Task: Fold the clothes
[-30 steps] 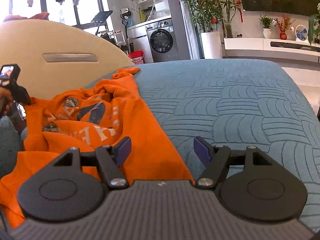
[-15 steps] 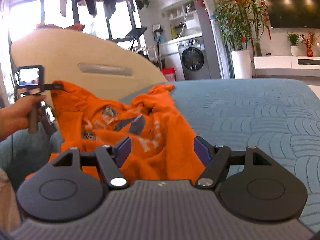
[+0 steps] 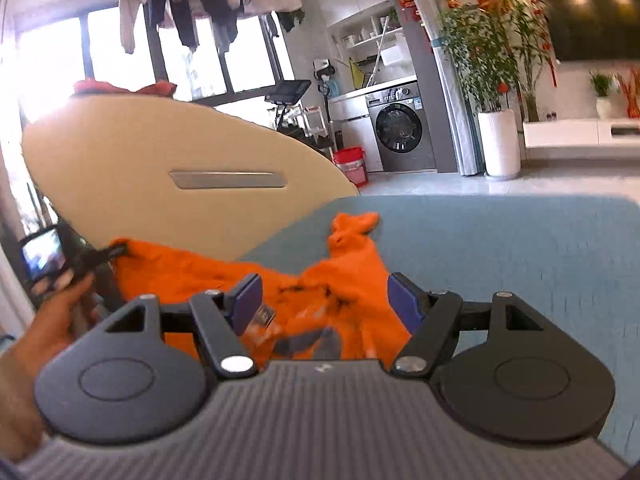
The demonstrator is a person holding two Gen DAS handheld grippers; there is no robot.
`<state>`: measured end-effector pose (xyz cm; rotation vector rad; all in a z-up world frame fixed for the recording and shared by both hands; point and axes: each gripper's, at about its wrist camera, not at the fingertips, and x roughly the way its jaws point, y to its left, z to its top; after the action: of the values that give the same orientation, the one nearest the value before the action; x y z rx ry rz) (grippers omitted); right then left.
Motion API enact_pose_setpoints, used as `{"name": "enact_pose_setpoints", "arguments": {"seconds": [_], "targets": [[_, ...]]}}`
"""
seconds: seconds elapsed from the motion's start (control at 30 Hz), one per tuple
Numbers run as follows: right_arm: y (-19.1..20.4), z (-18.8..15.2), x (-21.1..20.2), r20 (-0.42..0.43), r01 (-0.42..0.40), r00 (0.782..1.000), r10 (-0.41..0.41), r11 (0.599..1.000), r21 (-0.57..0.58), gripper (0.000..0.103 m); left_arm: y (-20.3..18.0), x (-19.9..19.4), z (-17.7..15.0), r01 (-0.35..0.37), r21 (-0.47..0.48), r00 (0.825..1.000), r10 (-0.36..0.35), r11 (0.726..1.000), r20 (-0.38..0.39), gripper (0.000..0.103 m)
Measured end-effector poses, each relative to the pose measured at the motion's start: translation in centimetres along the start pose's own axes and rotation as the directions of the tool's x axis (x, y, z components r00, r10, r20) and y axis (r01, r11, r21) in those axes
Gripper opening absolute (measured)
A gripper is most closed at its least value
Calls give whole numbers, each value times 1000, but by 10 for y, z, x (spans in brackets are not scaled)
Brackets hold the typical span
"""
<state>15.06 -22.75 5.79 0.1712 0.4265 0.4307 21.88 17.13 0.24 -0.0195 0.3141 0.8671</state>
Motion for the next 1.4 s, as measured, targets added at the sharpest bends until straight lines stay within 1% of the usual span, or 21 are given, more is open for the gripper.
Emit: {"name": "enact_pose_setpoints", "arguments": {"seconds": [0.07, 0.13, 0.23, 0.27, 0.33, 0.4, 0.43, 0.53, 0.67, 0.73, 0.83, 0.87, 0.9, 0.93, 1.07, 1.13, 1.2, 1.27, 1.3, 1.37, 1.4], "targets": [[5, 22, 29, -38, 9, 999, -11, 999, -44, 72, -2, 29, 2, 59, -10, 990, -60, 998, -127, 103], [4, 43, 84, -115, 14, 993, -24, 996, -88, 72, 5, 50, 5, 148, -62, 965, -158, 987, -212, 103], [-3, 57, 171, -243, 13, 969, -43, 992, -123, 72, 24, 72, 9, 278, -165, 905, -316, 946, -283, 103], [-9, 60, 198, -284, 17, 957, -52, 992, -122, 72, 34, 85, 10, 338, -231, 865, -398, 912, -306, 103], [-20, 65, 254, -366, 41, 927, -80, 993, -113, 72, 46, 101, 8, 399, -309, 809, -490, 863, -325, 103], [-30, 70, 312, -437, 73, 892, -117, 991, -116, 72, 60, 110, 8, 437, -326, 790, -531, 838, -308, 103], [-33, 72, 329, -445, 89, 885, -138, 988, -129, 72, 62, 116, 8, 443, -337, 784, -541, 831, -303, 103], [-46, 81, 371, -473, 99, 866, -161, 983, -153, 72, 62, 128, 6, 452, -345, 781, -552, 823, -292, 103], [-66, 82, 409, -528, 87, 837, -142, 988, -128, 72, 67, 133, -1, 461, -351, 779, -561, 815, -279, 103], [-70, 75, 425, -583, 69, 803, -124, 991, -116, 72, 71, 137, -3, 464, -359, 777, -567, 810, -275, 103], [-69, 61, 442, -670, 61, 732, -123, 991, -115, 71, 70, 140, -3, 462, -353, 781, -562, 813, -272, 103], [-68, 57, 443, -685, 53, 719, -113, 993, -108, 66, 69, 140, -4, 459, -350, 784, -558, 816, -272, 103], [-64, 54, 440, -672, 44, 733, -110, 992, -115, 40, 69, 140, -4, 457, -347, 787, -554, 819, -272, 103], [-62, 56, 433, -637, 47, 762, -118, 991, -127, 14, 68, 139, -3, 455, -345, 788, -552, 821, -273, 103], [-69, 73, 404, -522, 145, 826, -213, 975, -168, 13, 68, 138, -3, 449, -343, 793, -545, 825, -272, 103], [-82, 89, 379, -439, 239, 847, -299, 953, -188, 12, 68, 137, -3, 448, -341, 795, -543, 826, -271, 103], [-103, 110, 346, -332, 365, 850, -409, 912, -189, 12, 69, 137, -3, 448, -343, 796, -543, 826, -267, 103], [-127, 131, 312, -231, 490, 824, -518, 855, -171, 12, 70, 136, -3, 447, -344, 798, -541, 826, -264, 103], [-141, 140, 295, -190, 545, 802, -566, 824, -152, 12, 70, 135, -3, 443, -342, 804, -536, 829, -259, 103], [-176, 161, 250, -100, 671, 729, -677, 736, -90, 12, 68, 133, -3, 434, -331, 815, -522, 838, -253, 103], [-190, 167, 233, -80, 707, 700, -710, 704, -63, 12, 67, 132, -3, 433, -324, 819, -517, 841, -249, 103]]}}
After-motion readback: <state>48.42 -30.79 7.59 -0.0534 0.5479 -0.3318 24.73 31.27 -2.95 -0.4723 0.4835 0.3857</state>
